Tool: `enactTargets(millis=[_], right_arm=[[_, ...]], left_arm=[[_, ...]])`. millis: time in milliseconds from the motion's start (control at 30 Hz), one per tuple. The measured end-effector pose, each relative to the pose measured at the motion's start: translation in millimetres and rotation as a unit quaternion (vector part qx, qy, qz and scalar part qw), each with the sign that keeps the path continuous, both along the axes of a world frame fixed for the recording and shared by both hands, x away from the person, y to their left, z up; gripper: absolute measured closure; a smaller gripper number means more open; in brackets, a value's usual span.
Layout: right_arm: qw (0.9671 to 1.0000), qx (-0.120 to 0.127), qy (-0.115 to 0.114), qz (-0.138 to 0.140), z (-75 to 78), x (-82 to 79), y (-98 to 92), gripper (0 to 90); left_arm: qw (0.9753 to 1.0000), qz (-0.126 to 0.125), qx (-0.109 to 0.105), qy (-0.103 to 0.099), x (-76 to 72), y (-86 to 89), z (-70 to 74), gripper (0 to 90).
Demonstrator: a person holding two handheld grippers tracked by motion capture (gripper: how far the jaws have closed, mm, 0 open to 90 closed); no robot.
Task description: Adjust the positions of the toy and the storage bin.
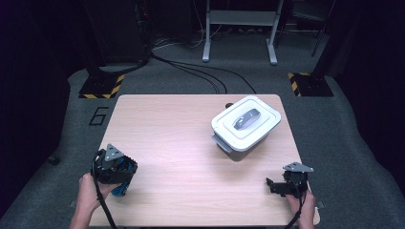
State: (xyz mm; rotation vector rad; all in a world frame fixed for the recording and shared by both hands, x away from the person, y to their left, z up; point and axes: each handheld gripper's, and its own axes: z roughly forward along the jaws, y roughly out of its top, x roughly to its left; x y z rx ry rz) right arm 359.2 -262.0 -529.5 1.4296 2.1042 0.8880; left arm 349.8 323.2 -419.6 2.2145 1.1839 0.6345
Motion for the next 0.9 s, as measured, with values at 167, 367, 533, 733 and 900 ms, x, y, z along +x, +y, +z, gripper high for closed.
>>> enactTargets(millis=[167,367,533,733,900], right_arm=[[1.0000,0.000,0.000,0.000,0.0,0.0,0.0,0.0],[1.0000,0.000,0.000,0.000,0.0,-0.1,0.0,0.0],[1.0000,0.000,0.000,0.000,0.0,-0.1,0.0,0.0],[1.0000,0.000,0.000,0.000,0.0,-0.1,0.1,0.0],[1.0000,0.000,0.000,0.000,0.0,-0.1,0.1,0.0]], left_arm=[[0.9997,0.002,0.005,0.024,7.4,6.1,-8.8,25.1],[0.9994,0.003,-0.002,0.035,17.1,7.5,-17.7,25.1],[0.9990,0.004,-0.010,0.043,25.4,6.7,-23.7,25.1],[0.9980,-0.006,-0.002,0.063,40.7,4.6,-40.0,25.1],[0.9963,-0.023,-0.001,0.083,53.5,5.4,-53.8,25.1]])
